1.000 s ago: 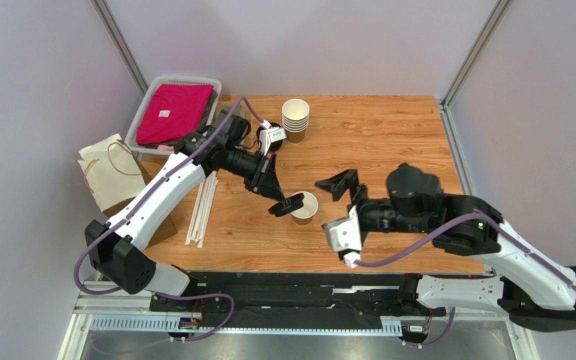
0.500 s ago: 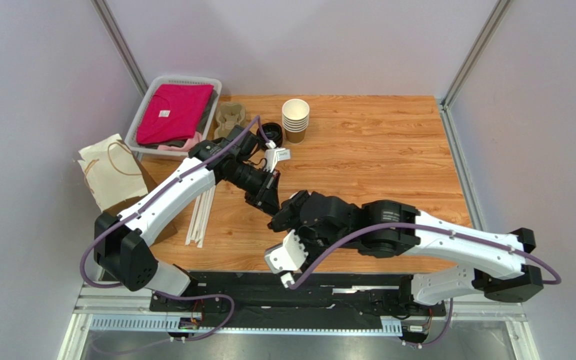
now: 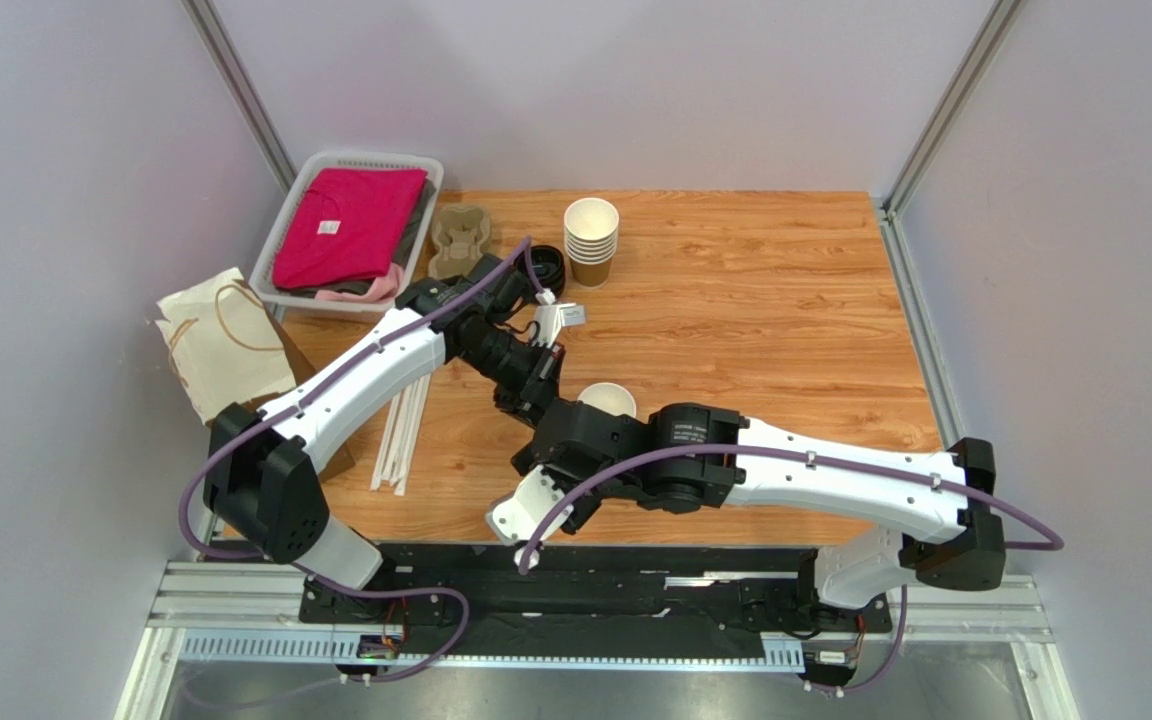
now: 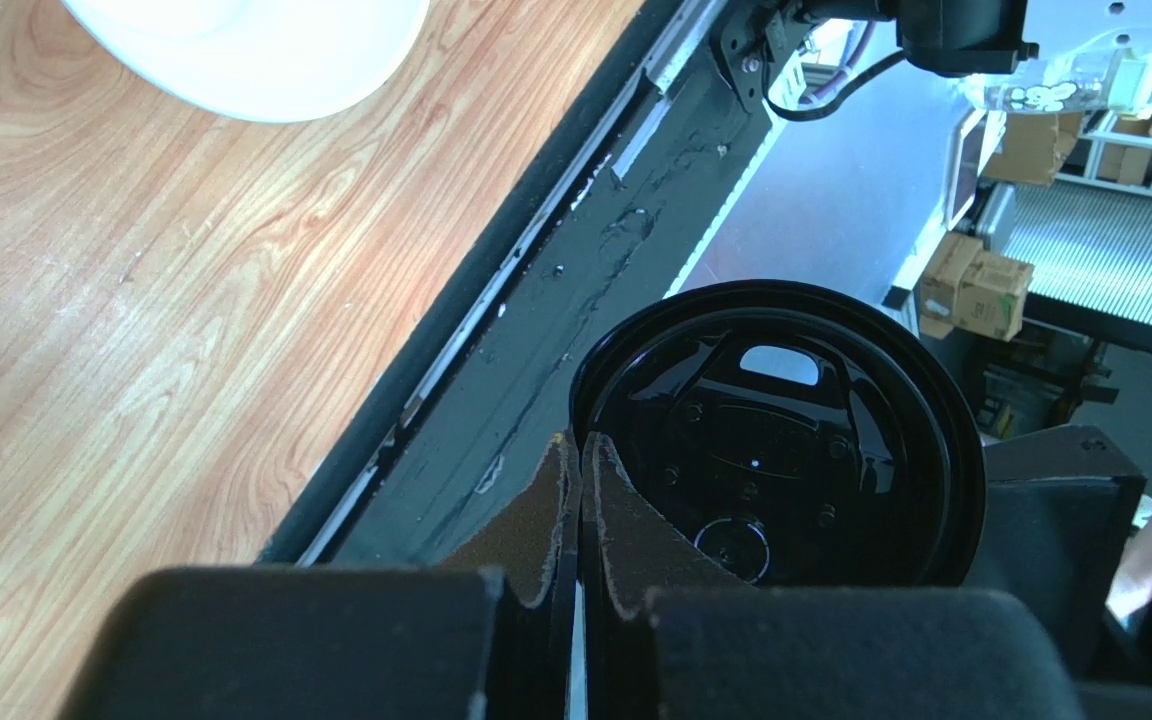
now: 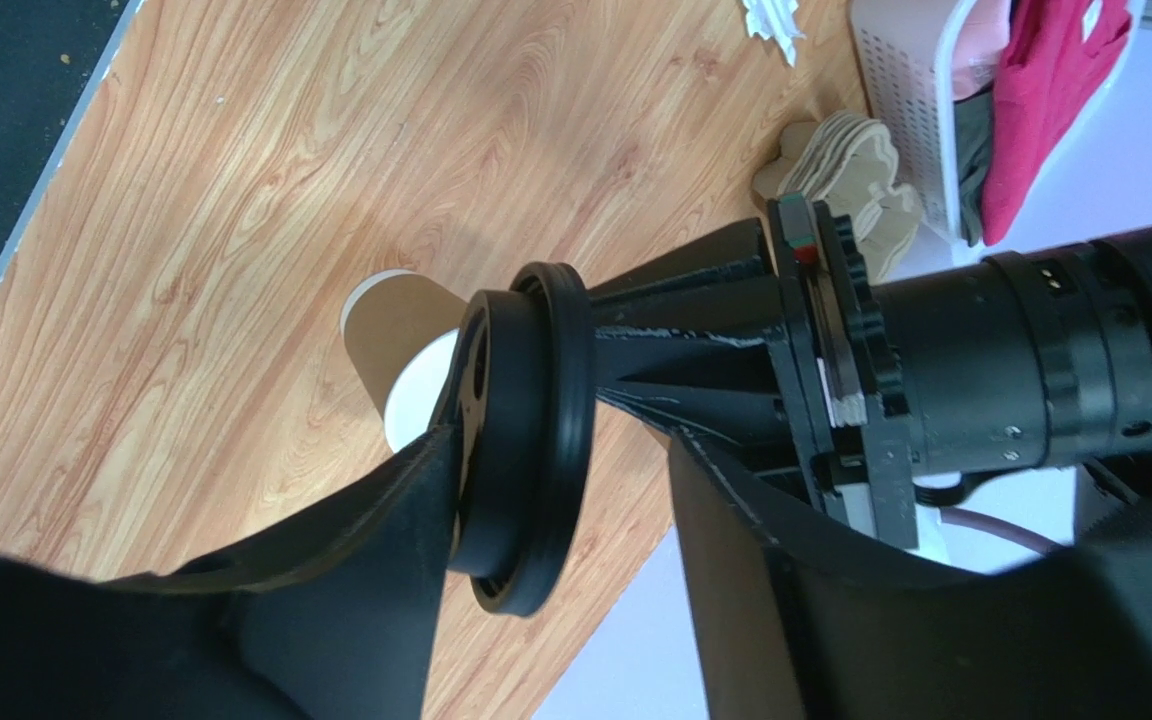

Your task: Pack the takeout coffee

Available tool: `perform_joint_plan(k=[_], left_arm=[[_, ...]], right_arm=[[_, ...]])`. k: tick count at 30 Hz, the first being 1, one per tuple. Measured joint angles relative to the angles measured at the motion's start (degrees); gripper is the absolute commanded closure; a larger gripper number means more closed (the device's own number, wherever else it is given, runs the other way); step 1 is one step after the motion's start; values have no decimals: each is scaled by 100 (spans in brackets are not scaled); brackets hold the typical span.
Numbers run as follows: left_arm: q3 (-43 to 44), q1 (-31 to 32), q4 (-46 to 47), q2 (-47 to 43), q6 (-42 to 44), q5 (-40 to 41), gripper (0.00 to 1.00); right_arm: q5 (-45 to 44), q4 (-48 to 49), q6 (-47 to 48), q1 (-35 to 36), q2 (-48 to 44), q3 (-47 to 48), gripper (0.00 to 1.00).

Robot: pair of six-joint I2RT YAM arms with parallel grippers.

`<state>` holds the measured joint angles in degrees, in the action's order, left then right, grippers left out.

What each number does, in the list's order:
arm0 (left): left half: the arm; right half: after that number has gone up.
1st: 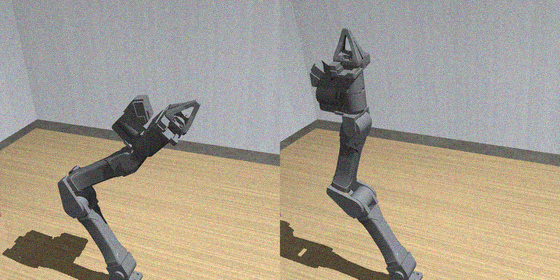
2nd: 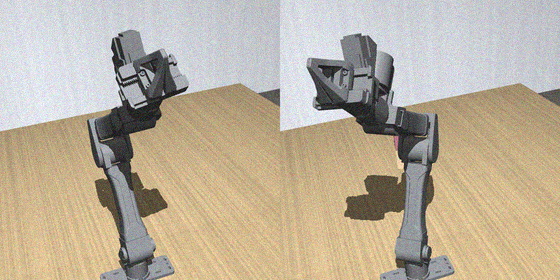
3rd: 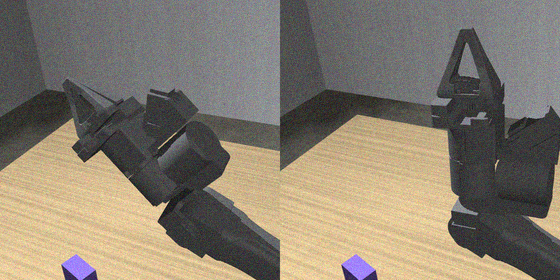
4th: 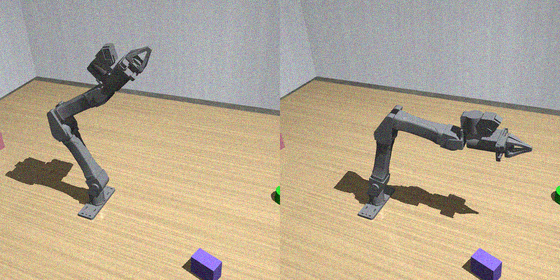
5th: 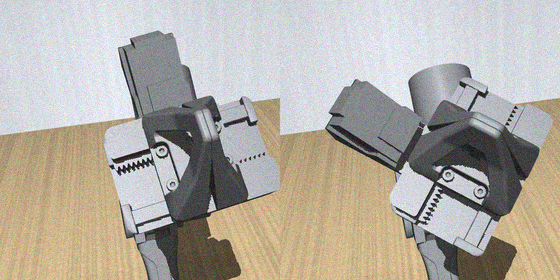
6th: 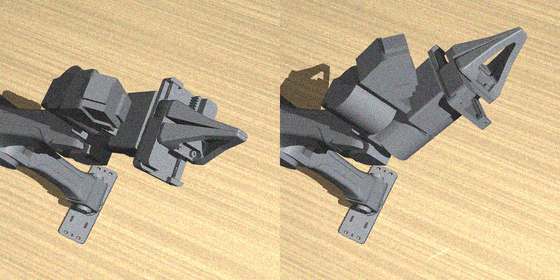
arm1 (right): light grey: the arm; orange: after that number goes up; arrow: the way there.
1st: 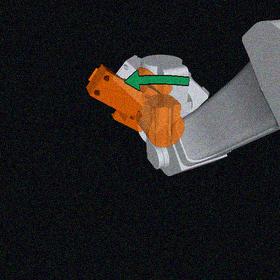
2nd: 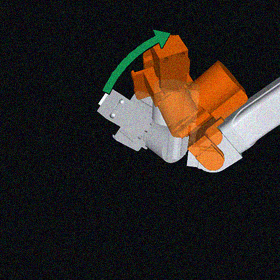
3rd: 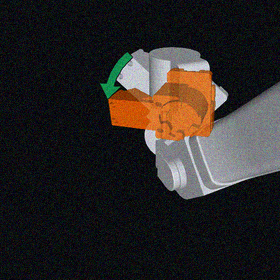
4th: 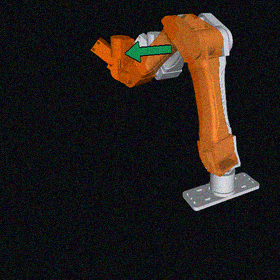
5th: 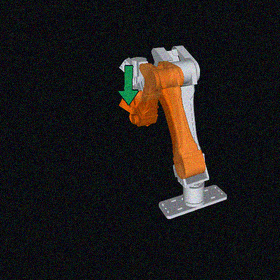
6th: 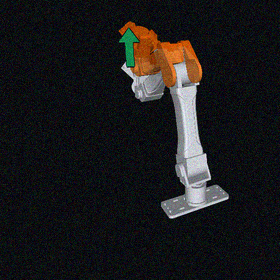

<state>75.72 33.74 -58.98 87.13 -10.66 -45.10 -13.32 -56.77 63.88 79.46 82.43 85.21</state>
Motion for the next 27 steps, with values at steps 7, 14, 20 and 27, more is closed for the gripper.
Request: perform_joint_plan(k=[7, 14, 20, 27], left_arm=[[11, 0, -2, 0, -13, 31, 100], [437, -39, -286, 46, 238, 361, 18], [1436, -1110, -157, 173, 46, 153, 2], [1126, -2590, 2234, -756, -1456, 507, 1]], right_arm=[[-11, -111, -57, -2, 109, 2, 93], [15, -339, -267, -195, 107, 81, 100], [396, -238, -885, -1156, 81, 874, 100], [1471, 807, -3130, -3727, -140, 1657, 100]])
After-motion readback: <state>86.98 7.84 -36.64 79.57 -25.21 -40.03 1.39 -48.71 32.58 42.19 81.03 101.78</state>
